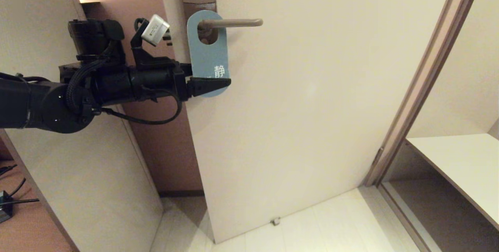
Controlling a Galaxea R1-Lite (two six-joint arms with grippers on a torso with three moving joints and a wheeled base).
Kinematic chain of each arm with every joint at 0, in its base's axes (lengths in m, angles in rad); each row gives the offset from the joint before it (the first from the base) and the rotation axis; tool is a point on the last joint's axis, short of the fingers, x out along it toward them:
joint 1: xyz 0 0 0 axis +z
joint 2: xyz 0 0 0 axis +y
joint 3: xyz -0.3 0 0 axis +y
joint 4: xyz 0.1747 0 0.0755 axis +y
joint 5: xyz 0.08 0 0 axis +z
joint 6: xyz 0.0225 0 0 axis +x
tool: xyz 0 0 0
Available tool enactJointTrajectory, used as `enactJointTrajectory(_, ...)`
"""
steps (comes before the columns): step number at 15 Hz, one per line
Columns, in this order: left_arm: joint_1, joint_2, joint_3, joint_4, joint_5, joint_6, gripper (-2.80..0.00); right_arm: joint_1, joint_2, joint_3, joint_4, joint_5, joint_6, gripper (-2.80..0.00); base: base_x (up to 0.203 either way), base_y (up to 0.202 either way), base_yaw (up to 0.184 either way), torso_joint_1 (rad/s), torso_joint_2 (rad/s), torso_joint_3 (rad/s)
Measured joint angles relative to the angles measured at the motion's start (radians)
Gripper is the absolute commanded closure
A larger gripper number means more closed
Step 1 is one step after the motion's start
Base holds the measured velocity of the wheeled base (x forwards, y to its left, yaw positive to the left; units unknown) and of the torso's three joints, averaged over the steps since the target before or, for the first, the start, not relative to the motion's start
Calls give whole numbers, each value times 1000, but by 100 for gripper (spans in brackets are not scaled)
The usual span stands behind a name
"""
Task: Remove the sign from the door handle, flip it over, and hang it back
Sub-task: Take down the sign
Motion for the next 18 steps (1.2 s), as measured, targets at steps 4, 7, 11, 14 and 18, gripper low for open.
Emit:
enactJointTrajectory(4,3,15,0,-9,54,0,-280,0,0,-1,0,0,0,0,0,0,0,0,0,0)
enactJointTrajectory(7,11,25,0,-22,55,-4,-280,0,0,-1,0,0,0,0,0,0,0,0,0,0)
enactJointTrajectory(11,38,33,-2,-26,58,-1,-280,0,0,0,0,-1,0,0,0,0,0,0,0,0)
enactJointTrajectory(14,47,34,-6,-26,77,0,-280,0,0,0,0,0,0,0,0,0,0,0,0,0)
enactJointTrajectory(18,56,40,-18,-27,122,3,-280,0,0,0,0,-1,0,0,0,0,0,0,0,0)
